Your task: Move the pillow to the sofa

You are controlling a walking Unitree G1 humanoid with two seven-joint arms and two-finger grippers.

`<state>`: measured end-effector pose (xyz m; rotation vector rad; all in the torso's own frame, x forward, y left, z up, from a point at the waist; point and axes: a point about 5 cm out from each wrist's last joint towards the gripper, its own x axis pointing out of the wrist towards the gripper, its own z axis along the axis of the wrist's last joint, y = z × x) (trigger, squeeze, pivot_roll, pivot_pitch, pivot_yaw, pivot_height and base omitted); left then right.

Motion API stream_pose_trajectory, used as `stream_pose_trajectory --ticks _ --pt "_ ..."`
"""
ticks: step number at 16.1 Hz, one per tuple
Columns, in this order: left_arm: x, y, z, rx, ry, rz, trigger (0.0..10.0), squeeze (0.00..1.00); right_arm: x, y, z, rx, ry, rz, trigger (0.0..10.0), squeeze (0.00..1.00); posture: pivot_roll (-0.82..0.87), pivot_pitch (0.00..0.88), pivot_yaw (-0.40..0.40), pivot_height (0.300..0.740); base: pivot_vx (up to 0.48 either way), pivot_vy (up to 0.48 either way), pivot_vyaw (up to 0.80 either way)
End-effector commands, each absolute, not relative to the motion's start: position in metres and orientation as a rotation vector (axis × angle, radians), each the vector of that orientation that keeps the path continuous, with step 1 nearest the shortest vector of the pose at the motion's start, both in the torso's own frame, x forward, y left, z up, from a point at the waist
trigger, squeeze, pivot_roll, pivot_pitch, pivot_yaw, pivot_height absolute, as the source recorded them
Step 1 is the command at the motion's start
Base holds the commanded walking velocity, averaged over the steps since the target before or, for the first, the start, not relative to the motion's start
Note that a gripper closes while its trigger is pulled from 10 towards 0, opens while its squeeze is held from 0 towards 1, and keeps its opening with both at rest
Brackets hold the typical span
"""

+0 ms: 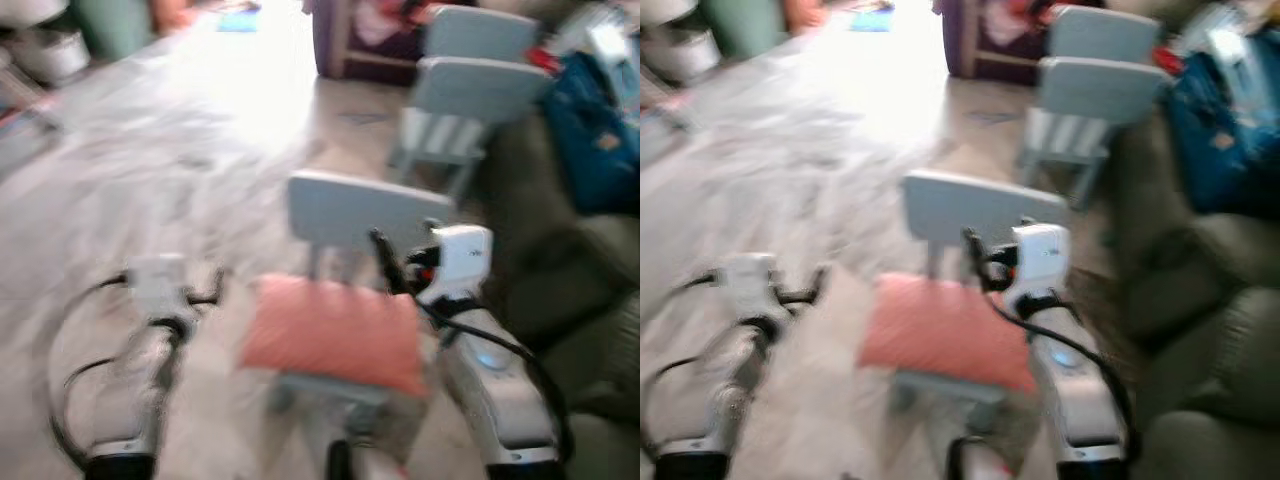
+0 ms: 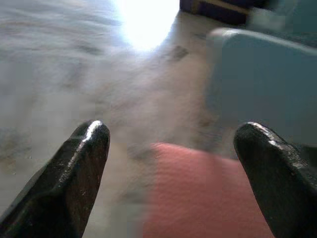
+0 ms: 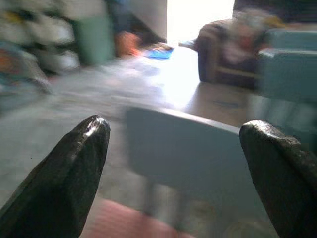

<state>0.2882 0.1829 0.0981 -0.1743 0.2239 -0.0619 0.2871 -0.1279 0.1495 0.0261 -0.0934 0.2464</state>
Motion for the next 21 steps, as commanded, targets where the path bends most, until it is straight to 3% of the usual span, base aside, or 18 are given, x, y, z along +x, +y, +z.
stream_pose_trajectory --ticks 1,5,9,21 --pt "0.289 0.190 0.100 -0.169 0.239 -0.041 10.0 0.00 0.285 -0.125 0.150 0.034 -0.099 0.250 10.0 0.00 -0.05 0.187 -0.038 0.740 0.000 0.000 -0.80" --pt "0.293 0.191 0.114 -0.183 0.172 -0.080 10.0 0.00 0.285 -0.124 0.150 0.037 -0.102 0.254 10.0 0.00 -0.05 0.191 -0.038 0.740 0.000 0.000 -0.26" --pt "0.293 0.202 0.113 -0.181 0.193 0.040 10.0 0.00 0.284 -0.123 0.149 0.035 -0.098 0.260 10.0 0.00 -0.05 0.194 -0.041 0.740 0.000 0.000 0.00" --pt "0.291 0.197 0.116 -0.229 0.150 0.007 10.0 0.00 0.283 -0.121 0.149 0.037 -0.094 0.274 10.0 0.00 -0.04 0.200 -0.054 0.740 0.000 0.000 0.00"
